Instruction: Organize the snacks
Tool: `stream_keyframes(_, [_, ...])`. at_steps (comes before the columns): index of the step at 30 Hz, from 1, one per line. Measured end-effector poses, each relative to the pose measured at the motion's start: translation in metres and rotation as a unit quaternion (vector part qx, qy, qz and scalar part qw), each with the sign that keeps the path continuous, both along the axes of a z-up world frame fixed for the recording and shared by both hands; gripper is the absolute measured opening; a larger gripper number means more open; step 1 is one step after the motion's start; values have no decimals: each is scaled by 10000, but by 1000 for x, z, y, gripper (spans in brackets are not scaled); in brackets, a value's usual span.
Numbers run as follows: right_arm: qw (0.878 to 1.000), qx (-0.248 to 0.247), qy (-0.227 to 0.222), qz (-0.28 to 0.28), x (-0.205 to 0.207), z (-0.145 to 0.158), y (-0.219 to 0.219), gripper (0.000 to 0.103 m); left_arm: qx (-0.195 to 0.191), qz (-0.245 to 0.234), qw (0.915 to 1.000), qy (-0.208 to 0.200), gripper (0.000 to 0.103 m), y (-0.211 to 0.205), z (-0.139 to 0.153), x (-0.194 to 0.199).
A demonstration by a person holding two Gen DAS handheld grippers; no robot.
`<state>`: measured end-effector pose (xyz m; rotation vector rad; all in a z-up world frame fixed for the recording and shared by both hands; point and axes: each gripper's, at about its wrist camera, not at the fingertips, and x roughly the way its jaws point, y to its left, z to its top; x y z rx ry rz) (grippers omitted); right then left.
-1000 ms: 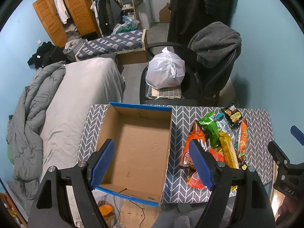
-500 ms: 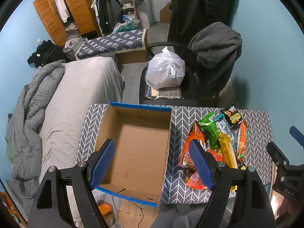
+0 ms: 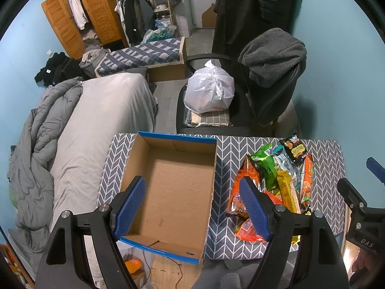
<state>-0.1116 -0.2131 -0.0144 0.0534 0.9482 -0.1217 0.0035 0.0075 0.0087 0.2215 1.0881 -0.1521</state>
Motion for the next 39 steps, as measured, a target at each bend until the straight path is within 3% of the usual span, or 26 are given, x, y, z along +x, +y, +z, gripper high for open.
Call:
stream_keyframes(28, [9999,12,84,117,10,-1,-8,101,-80,-9,9999,111,81,-19,-7,8])
stream_keyframes(39, [9996,83,257,79,11,-15,-22,101,65,-199,9989,412,81,-27,-37,21])
